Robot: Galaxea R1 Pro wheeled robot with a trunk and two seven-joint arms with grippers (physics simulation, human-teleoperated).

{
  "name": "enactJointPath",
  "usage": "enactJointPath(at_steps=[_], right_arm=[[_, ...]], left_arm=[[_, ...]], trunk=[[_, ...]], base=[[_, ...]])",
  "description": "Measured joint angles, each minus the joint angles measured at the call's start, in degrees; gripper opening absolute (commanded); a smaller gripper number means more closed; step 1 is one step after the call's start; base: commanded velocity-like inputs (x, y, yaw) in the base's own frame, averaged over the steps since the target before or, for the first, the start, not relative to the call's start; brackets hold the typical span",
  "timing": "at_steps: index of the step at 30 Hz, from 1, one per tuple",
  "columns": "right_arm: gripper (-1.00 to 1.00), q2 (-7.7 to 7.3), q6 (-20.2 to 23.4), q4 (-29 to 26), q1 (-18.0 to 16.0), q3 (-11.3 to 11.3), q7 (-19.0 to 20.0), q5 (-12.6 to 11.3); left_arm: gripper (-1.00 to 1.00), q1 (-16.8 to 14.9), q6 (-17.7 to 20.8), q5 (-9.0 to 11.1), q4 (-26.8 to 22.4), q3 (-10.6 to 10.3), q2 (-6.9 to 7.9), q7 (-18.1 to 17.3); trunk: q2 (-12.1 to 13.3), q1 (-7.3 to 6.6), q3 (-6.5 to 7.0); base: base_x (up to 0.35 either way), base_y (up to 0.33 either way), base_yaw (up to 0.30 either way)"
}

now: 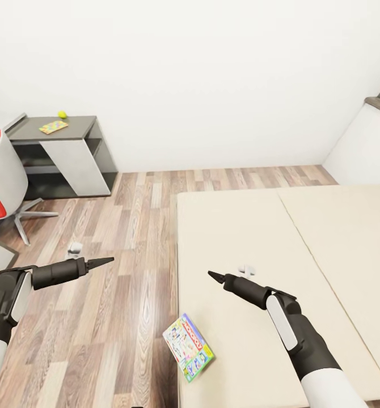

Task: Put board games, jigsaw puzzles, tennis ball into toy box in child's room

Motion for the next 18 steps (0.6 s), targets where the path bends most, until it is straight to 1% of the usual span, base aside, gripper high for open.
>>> enactJointPath(at_steps=[18], right_arm=[[1.00,-0.21,0.00,0.24,0.00,-0.14,-0.33,0.18]], left_arm=[[1.00,0.00,0.00,0.00,0.00,0.05,-0.02,-0.02]], trunk=[[0.00,0.00,1.68]], base=[[0.000,0.000,0.000]])
